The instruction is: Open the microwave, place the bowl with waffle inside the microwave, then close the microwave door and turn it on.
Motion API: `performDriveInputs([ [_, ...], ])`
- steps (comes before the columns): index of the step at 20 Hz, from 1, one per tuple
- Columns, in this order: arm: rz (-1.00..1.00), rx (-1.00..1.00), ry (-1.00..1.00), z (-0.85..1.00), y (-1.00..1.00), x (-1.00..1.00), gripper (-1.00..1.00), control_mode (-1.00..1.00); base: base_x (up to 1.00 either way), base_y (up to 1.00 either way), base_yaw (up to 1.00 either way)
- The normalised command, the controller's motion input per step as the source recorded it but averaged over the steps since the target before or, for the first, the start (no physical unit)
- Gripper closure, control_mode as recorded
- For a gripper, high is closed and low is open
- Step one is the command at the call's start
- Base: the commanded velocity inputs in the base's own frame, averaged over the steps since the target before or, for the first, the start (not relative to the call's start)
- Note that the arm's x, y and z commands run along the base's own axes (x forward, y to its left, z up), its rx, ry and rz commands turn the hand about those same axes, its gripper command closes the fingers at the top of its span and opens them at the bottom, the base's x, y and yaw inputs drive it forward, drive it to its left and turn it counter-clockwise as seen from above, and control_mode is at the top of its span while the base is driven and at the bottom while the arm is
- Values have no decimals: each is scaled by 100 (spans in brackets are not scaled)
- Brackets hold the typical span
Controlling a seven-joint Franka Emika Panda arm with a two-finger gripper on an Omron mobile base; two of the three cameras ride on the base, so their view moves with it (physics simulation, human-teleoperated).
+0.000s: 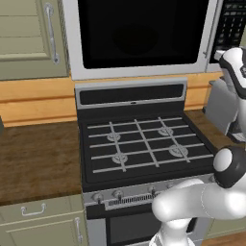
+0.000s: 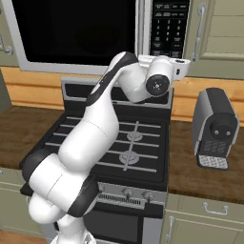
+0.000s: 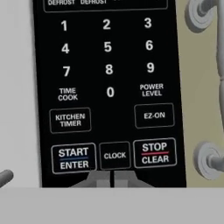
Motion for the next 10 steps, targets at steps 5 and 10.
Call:
performDriveInputs([
  [5,1,0,-1,10,15,0,100,-100,0,0,0],
  [10,0,0,0,-1,13,0,100,-100,0,0,0],
])
